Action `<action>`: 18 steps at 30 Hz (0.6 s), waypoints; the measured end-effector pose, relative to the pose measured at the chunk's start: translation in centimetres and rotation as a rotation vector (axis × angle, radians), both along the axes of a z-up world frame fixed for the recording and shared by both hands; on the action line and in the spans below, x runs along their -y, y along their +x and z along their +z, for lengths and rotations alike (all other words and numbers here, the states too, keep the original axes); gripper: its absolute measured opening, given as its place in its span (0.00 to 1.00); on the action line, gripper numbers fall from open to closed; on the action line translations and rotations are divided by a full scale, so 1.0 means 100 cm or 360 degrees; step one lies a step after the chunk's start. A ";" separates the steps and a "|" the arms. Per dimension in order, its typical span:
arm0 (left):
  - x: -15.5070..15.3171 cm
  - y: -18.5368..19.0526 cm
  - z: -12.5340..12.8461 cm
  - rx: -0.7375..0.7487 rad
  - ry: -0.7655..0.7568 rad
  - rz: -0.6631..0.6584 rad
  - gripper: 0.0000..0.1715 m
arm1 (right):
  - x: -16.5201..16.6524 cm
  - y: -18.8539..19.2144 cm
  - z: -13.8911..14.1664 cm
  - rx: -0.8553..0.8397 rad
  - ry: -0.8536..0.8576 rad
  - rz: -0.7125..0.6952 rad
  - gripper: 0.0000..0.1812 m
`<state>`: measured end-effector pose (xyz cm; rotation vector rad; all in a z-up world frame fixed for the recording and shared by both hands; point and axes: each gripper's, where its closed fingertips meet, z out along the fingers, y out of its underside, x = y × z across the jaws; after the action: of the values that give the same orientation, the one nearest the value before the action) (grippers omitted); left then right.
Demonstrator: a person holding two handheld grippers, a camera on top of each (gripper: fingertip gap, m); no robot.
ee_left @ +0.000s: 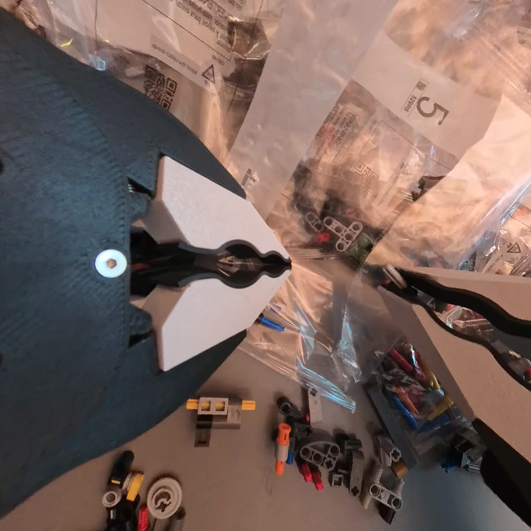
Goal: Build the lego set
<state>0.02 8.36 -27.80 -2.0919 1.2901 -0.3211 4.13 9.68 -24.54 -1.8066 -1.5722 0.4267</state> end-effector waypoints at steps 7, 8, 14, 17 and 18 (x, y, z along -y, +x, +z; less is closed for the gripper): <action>-0.005 -0.006 0.017 0.0147 0.0025 0.0055 0.00 | 0.002 0.001 0.001 -0.0007 -0.0005 0.0011 0.02; -0.006 -0.008 0.018 0.0159 0.0026 0.0062 0.00 | 0.002 0.001 0.001 -0.0005 -0.0005 0.0013 0.02; -0.006 -0.010 0.021 0.0183 0.0026 0.0068 0.00 | 0.008 0.001 -0.001 0.0021 -0.0013 0.0060 0.03; -0.004 -0.012 0.016 0.0147 -0.0008 0.0073 0.00 | 0.015 0.005 -0.006 0.0117 0.0043 0.0131 0.03; -0.005 -0.015 0.011 0.0106 -0.0010 0.0080 0.00 | 0.017 0.007 -0.007 0.0158 0.0070 0.0149 0.03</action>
<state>-1.46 8.84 -26.68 -2.0976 1.1976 -0.3699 4.81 8.01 -25.27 -1.7496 -1.7259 0.3472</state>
